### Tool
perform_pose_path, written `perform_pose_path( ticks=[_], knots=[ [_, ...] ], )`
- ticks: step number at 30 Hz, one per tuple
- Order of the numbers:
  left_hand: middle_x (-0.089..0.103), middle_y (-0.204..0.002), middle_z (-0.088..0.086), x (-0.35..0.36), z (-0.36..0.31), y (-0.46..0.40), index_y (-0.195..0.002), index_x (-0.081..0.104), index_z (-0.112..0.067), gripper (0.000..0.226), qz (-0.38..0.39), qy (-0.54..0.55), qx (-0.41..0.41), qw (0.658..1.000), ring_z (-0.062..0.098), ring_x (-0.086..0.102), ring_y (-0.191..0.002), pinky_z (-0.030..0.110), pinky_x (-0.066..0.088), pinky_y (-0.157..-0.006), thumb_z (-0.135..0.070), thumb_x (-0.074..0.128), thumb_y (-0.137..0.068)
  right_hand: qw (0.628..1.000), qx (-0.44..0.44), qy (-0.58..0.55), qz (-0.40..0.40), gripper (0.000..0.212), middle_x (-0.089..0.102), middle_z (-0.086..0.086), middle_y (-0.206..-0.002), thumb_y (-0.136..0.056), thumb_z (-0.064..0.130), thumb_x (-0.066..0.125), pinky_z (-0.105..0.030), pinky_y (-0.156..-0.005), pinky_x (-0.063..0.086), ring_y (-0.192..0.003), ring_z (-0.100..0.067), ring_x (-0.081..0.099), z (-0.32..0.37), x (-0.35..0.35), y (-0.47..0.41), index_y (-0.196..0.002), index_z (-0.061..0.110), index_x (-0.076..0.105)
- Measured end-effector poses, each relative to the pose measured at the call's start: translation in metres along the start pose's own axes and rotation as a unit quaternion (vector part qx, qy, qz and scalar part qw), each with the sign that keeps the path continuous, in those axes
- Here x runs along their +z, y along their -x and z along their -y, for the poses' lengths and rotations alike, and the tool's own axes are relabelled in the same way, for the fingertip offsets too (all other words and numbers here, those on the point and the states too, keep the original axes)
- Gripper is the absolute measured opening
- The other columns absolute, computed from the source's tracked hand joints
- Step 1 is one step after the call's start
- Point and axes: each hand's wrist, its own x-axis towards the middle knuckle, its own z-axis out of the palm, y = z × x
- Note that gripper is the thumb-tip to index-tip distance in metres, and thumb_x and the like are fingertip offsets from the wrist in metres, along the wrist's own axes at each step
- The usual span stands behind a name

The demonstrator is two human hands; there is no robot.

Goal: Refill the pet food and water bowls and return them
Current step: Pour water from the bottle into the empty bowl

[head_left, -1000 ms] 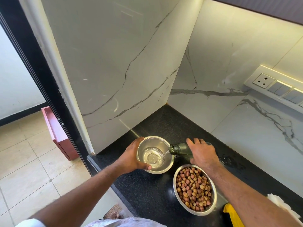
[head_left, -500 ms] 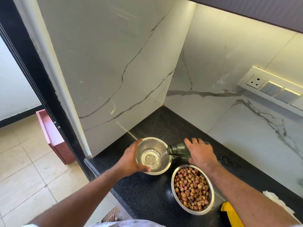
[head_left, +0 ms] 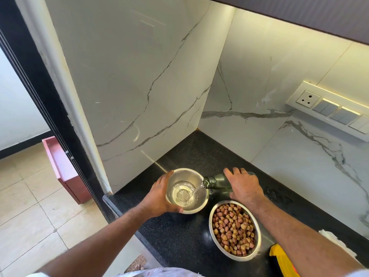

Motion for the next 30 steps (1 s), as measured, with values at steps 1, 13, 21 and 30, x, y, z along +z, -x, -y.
perform_pose_path(
  ticks=[1, 13, 21, 30],
  knots=[
    [0.03, -0.157, -0.011, -0.0003, 0.0, 0.0, -0.153, 0.019, -0.041, 0.137, 0.002, 0.0, -0.001, 1.0, 0.015, 0.027, -0.146, 0.056, 0.03, -0.121, -0.061, 0.095, -0.041, 1.0, 0.001, 0.001, 0.001, 0.091, 0.052, -0.009, -0.147, -0.082, 0.043, 0.082, -0.046, -0.094, 0.058, -0.136, -0.03, 0.05, 0.0002, 0.0002, 0.0001, -0.154, 0.028, 0.028],
    [0.029, -0.156, -0.013, -0.003, 0.0027, 0.0017, -0.152, 0.016, -0.044, 0.134, 0.007, -0.026, 0.0, 1.0, 0.014, 0.029, -0.145, 0.054, 0.033, -0.119, -0.058, 0.095, -0.045, 1.0, -0.002, -0.004, 0.002, 0.09, 0.052, -0.01, -0.144, -0.082, 0.042, 0.083, -0.046, -0.093, 0.06, -0.135, -0.031, 0.051, 0.0012, 0.0031, 0.0009, -0.152, 0.028, 0.028],
    [0.027, -0.158, -0.012, -0.0034, 0.0032, -0.0012, -0.152, 0.015, -0.043, 0.136, 0.007, -0.016, -0.007, 1.0, 0.015, 0.027, -0.146, 0.053, 0.03, -0.121, -0.06, 0.094, -0.044, 1.0, -0.001, -0.008, 0.008, 0.089, 0.052, -0.01, -0.145, -0.082, 0.039, 0.083, -0.046, -0.095, 0.059, -0.137, -0.031, 0.05, 0.0029, 0.0029, 0.0003, -0.152, 0.027, 0.029],
    [0.03, -0.155, -0.013, -0.0015, 0.004, -0.0009, -0.15, 0.016, -0.046, 0.134, 0.004, -0.002, -0.006, 1.0, 0.014, 0.028, -0.145, 0.053, 0.031, -0.121, -0.059, 0.095, -0.043, 1.0, 0.001, -0.011, 0.014, 0.09, 0.05, -0.01, -0.147, -0.082, 0.038, 0.083, -0.046, -0.097, 0.058, -0.139, -0.032, 0.048, 0.0039, 0.0024, 0.0005, -0.153, 0.027, 0.028]
  ],
)
